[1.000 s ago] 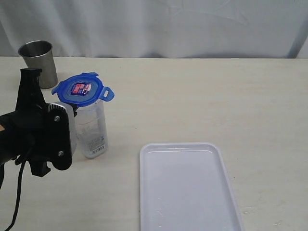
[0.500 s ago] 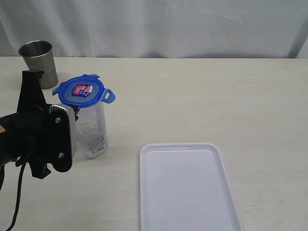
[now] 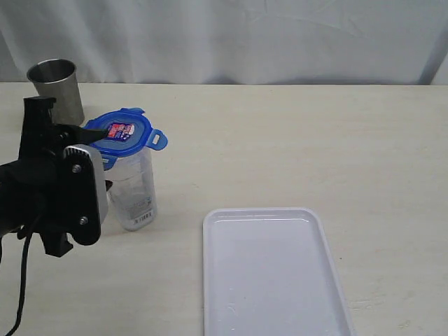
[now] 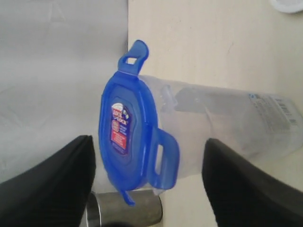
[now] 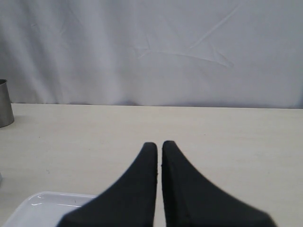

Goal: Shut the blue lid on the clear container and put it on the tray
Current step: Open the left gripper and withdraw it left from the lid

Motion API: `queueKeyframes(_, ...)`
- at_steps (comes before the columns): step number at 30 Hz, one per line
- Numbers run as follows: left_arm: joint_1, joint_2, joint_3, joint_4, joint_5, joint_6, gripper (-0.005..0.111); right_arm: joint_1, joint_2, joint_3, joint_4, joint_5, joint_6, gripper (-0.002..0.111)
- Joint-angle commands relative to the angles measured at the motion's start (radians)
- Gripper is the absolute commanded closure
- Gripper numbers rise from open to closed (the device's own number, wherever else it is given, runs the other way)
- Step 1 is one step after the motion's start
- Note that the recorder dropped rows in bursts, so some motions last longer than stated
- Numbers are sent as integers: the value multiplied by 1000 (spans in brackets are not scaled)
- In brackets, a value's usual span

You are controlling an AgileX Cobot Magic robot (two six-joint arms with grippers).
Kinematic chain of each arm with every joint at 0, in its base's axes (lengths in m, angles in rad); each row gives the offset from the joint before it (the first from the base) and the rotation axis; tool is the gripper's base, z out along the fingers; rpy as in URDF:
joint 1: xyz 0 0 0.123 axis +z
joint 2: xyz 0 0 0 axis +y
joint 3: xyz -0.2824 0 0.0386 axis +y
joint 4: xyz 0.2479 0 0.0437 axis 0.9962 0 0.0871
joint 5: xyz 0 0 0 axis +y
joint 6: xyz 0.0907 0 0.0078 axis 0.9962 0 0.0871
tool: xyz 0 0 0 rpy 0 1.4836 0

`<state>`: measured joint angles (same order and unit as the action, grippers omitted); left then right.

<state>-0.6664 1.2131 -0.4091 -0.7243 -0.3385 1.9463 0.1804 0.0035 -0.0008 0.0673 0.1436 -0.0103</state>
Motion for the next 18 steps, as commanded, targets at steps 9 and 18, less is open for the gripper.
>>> queueKeyframes(9, -9, -212, 6, -341, 141, -13, 38, -3, -3, 1, 0, -10, 4, 104)
queueKeyframes(18, -9, -284, -175, -1020, -174, -100, 66, -3, -3, 1, 11, -82, 10, 104)
